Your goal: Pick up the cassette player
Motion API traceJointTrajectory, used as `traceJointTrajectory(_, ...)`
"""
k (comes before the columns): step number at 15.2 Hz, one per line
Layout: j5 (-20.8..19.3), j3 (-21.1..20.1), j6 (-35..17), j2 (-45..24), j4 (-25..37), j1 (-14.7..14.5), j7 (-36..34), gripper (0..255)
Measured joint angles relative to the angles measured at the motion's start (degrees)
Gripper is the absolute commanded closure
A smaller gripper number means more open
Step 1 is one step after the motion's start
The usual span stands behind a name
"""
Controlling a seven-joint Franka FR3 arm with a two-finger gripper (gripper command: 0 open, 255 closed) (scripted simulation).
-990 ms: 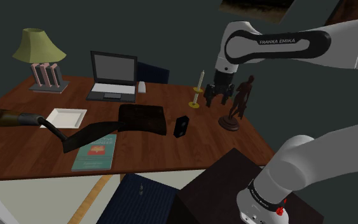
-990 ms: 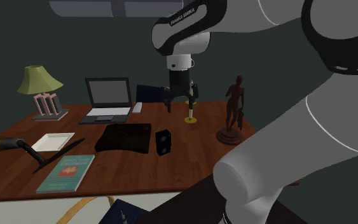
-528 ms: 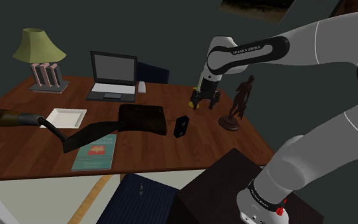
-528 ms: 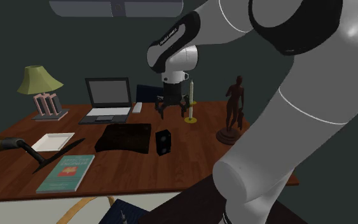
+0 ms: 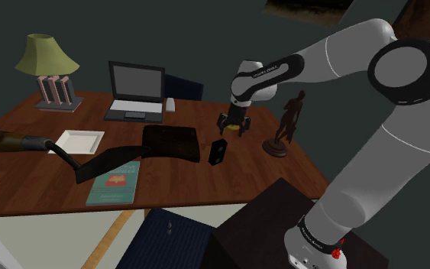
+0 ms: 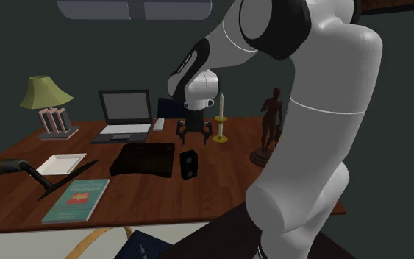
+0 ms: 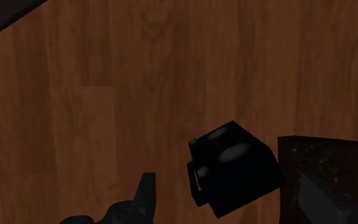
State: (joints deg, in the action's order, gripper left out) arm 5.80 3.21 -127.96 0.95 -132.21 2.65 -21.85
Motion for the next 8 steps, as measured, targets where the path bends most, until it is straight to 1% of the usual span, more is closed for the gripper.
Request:
traceJointTrajectory(5, 2.32, 0.49, -5.64, -10.75, 6.1, 0.57, -2.61, 0)
traceJointTrajectory(8, 2.96, 0.45, -7.67, -13.32, 6.77, 0.68, -2.69, 0)
